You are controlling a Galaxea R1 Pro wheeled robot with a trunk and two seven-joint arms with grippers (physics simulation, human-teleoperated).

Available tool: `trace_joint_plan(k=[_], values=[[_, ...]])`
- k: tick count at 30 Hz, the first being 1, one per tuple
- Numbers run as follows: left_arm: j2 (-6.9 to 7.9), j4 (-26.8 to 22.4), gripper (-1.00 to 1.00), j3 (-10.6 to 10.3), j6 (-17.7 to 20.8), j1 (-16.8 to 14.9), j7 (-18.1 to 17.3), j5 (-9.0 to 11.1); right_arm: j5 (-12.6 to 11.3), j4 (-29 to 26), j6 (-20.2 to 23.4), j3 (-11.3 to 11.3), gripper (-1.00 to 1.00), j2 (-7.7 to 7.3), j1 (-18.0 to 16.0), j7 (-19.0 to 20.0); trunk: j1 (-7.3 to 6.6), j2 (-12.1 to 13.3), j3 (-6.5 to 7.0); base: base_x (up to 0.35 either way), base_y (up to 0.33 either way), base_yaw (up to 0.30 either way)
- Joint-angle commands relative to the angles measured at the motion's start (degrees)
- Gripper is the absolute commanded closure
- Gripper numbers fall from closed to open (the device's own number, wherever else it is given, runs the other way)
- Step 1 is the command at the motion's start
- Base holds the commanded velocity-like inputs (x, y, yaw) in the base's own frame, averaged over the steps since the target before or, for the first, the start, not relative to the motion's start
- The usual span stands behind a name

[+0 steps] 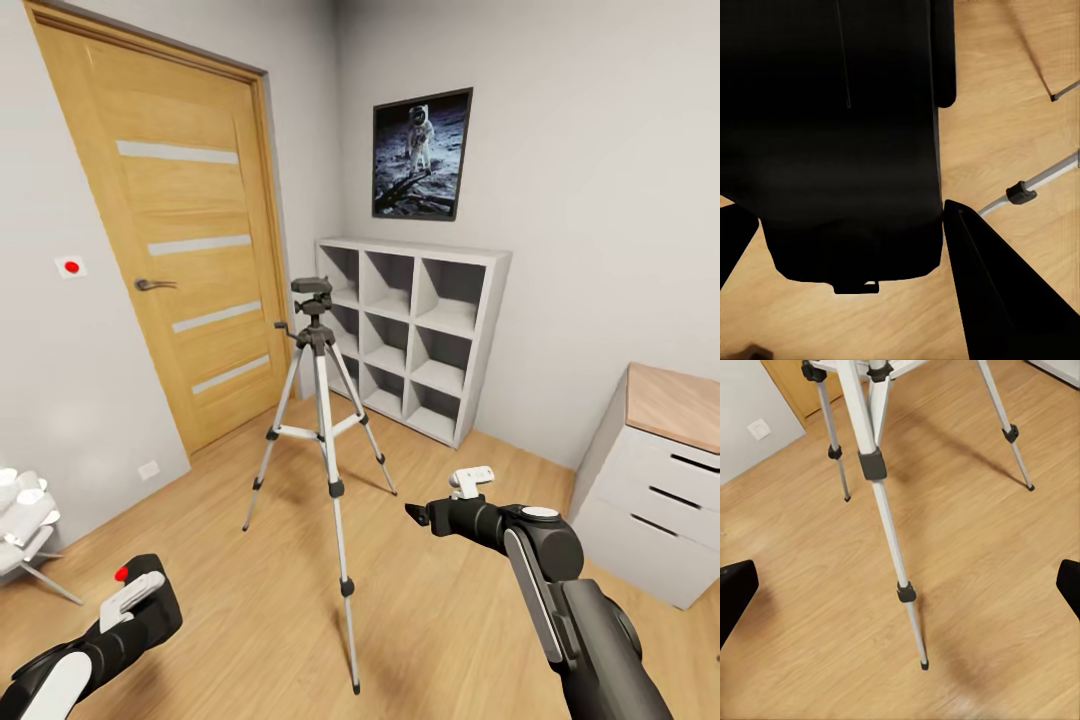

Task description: Attach the digital camera to the camera tripod in the bedroom.

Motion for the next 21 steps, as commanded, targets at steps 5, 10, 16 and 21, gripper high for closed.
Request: trace_joint_plan(k=[5, 10, 16, 21], values=[[-0.14, -0.1, 1.00, 0.0, 0.2, 0.0, 0.6, 0.2, -0.1, 0.0, 0.3, -0.1, -1.00, -0.03, 0.0, 0.0, -1.10, 2.0, 0.83, 0.000, 0.000, 0.003], [-0.29, -0.1, 1.00, 0.0, 0.2, -0.1, 0.8, 0.1, -0.1, 0.0, 0.4, -0.1, -1.00, -0.05, 0.0, 0.0, -2.20, 4.0, 1.73, 0.000, 0.000, 0.000], [-0.35, -0.2, 1.00, 0.0, 0.2, -0.1, 1.0, 0.0, -0.1, 0.0, 0.5, -0.4, -1.00, -0.10, 0.0, 0.0, -3.51, 6.4, 2.81, 0.000, 0.000, 0.000], [-0.41, -0.2, 1.00, 0.0, 0.3, -0.1, 1.1, 0.3, -0.2, 0.0, 0.6, -0.4, -1.00, -0.17, -0.1, 0.5, -4.61, 8.4, 3.70, 0.000, 0.000, 0.000]])
